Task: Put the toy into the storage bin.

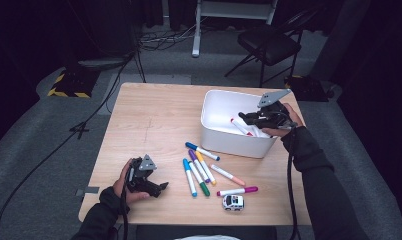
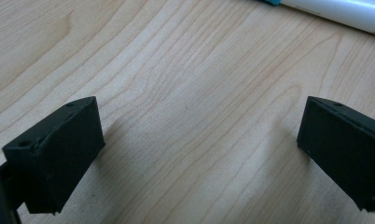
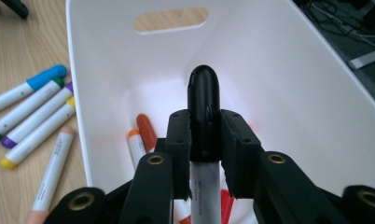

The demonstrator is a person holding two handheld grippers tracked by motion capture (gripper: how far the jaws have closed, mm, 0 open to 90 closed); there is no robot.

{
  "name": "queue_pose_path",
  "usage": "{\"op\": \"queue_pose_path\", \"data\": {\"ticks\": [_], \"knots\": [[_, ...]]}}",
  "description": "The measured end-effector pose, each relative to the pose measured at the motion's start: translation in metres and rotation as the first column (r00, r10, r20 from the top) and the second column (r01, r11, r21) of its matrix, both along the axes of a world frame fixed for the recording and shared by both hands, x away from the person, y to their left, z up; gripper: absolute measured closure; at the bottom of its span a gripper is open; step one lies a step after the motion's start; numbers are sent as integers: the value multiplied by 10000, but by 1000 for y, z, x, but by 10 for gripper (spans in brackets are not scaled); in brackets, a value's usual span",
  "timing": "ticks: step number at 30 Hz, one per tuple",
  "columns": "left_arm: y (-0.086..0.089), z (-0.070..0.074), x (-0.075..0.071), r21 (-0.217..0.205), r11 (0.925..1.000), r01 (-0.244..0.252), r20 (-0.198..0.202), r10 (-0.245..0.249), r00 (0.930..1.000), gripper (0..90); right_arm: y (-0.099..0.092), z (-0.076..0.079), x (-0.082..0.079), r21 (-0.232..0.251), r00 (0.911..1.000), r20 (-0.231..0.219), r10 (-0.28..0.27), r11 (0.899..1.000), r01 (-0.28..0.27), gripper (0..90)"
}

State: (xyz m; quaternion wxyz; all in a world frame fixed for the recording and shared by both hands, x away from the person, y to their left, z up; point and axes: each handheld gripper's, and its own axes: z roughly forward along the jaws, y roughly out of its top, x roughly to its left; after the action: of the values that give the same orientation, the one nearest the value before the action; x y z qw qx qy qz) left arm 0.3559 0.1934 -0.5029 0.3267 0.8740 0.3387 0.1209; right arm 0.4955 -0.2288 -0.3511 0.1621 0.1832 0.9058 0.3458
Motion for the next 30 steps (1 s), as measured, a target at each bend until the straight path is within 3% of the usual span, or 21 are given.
{"op": "queue_pose_path", "data": {"ticks": [5,10,15,19,24,26,30], "knots": [[0,0,0,3,10000,15,-22,-15,10000,6,-1,-10,2,-501,9992,-381,-145,9987,126,747],[0,0,0,-9,10000,11,-12,-11,10000,6,-3,-16,3,-673,9979,-578,-302,9974,263,744],[0,0,0,1,10000,7,9,-7,10000,6,-3,-16,2,-459,9970,-682,-376,9983,345,702],[0,0,0,-4,10000,7,4,-7,10000,6,-5,-15,0,-184,9976,-562,-402,9991,392,664],[0,0,0,0,10000,2,4,-2,10000,6,-8,-9,-8,562,9993,-304,-229,9981,245,652],[0,0,0,-27,10000,9,-21,-9,10000,6,-9,-5,-14,1115,9996,-231,-146,9936,171,652],[0,0,0,-35,10000,34,-75,-34,10000,6,-11,0,-27,1727,10000,15,75,9850,-77,649]]}}
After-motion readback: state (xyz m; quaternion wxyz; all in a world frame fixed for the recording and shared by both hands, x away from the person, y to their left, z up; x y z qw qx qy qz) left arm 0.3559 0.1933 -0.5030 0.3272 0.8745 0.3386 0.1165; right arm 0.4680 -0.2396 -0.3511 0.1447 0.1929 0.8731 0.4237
